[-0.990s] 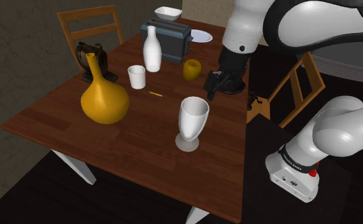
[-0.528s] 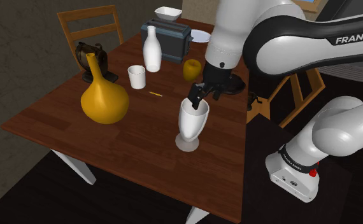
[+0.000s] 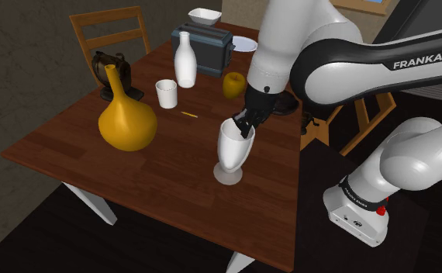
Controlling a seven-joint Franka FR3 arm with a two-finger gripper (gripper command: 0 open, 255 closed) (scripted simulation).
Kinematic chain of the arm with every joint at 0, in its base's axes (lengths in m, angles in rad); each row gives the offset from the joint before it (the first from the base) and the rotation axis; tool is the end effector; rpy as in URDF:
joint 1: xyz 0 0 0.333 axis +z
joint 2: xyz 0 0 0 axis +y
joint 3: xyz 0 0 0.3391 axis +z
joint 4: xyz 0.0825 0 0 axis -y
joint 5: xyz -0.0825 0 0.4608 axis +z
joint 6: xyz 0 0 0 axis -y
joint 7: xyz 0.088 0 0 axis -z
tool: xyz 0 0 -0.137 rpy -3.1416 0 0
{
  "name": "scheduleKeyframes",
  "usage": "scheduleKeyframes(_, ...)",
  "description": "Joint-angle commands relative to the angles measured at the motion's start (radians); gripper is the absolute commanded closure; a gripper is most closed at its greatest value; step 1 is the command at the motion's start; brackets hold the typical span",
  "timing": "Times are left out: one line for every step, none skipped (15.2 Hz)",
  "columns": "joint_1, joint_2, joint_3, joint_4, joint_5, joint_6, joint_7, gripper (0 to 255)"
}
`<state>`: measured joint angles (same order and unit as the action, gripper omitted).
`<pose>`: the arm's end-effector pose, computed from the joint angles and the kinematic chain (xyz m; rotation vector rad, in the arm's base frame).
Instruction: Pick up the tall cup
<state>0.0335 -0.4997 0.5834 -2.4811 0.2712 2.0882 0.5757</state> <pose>0.3825 0.2840 0.3957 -3.1291 0.2212 -0.0920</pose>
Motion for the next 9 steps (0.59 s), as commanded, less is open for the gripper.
scheduleKeyframes(0.000,0.000,0.000,-0.001,0.000,0.000,0.000,255)
scheduleKeyframes(0.000,0.000,0.000,-0.001,0.000,0.001,0.000,255)
scheduleKeyframes(0.000,0.000,0.000,-0.001,0.000,0.001,0.000,255)
scheduleKeyframes(0.000,0.000,0.000,-0.001,0.000,0.001,0.000,255)
scheduleKeyframes(0.000,0.000,0.000,-0.001,0.000,0.001,0.000,255)
scheduleKeyframes(0.000,0.001,0.000,-0.001,0.000,0.001,0.000,255)
scheduleKeyframes(-0.001,0.002,0.001,-0.001,0.000,0.004,0.000,255)
scheduleKeyframes(0.000,-0.003,-0.003,0.008,-0.001,-0.011,0.000,255)
scheduleKeyframes(0.000,-0.008,-0.007,0.018,-0.002,-0.026,-0.001,255)
